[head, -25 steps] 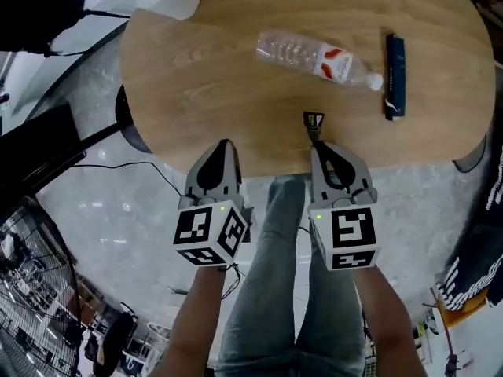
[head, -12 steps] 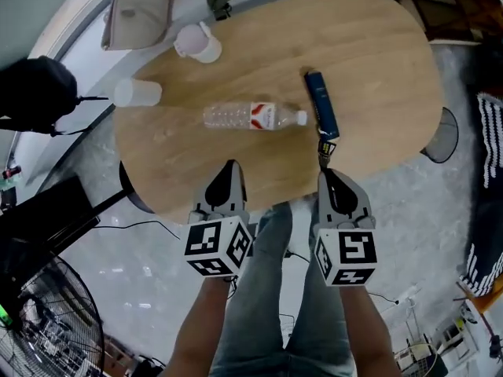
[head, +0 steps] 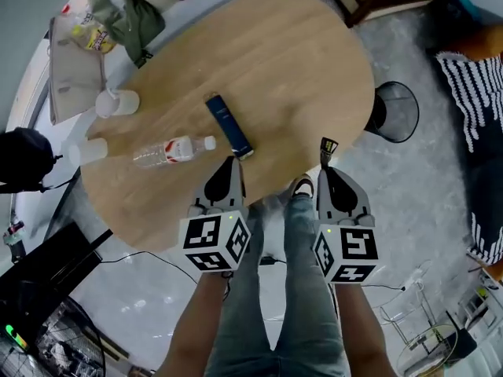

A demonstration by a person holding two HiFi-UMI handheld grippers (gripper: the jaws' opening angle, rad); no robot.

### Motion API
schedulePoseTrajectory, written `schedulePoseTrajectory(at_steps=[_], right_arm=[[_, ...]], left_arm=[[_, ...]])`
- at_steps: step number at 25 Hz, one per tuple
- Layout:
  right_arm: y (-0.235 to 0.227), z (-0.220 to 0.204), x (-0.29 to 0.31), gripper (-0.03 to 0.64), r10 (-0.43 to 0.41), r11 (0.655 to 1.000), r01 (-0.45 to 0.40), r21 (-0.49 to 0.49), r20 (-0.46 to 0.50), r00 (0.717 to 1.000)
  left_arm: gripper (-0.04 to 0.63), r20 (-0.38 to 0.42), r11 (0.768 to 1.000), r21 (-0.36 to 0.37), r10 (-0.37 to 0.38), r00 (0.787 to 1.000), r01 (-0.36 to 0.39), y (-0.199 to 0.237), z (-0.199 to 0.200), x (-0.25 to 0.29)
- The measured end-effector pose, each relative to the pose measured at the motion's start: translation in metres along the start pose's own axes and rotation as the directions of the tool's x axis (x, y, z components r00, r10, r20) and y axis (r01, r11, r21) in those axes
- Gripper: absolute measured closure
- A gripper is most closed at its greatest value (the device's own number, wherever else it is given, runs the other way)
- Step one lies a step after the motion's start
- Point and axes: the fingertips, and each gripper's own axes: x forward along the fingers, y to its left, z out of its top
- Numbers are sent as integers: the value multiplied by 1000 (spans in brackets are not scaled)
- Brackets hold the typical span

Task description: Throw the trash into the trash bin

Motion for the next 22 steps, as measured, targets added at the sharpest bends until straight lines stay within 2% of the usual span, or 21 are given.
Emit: schedulePoseTrajectory(at_steps=[5, 13, 22], right_arm=[[-69, 6, -15, 597, -67, 996, 66, 54, 12, 998], [-174, -4, -20, 597, -177, 967, 169, 193, 26, 984], [-256, -32, -14, 597, -252, 933, 241, 266, 7, 968]], left_arm=[[577, -36, 999, 19, -45, 998, 46, -59, -2, 35], [577, -78, 987, 116, -106, 991, 115, -138, -5, 93], [577, -124, 962, 219, -139, 982, 164, -191, -18, 145]])
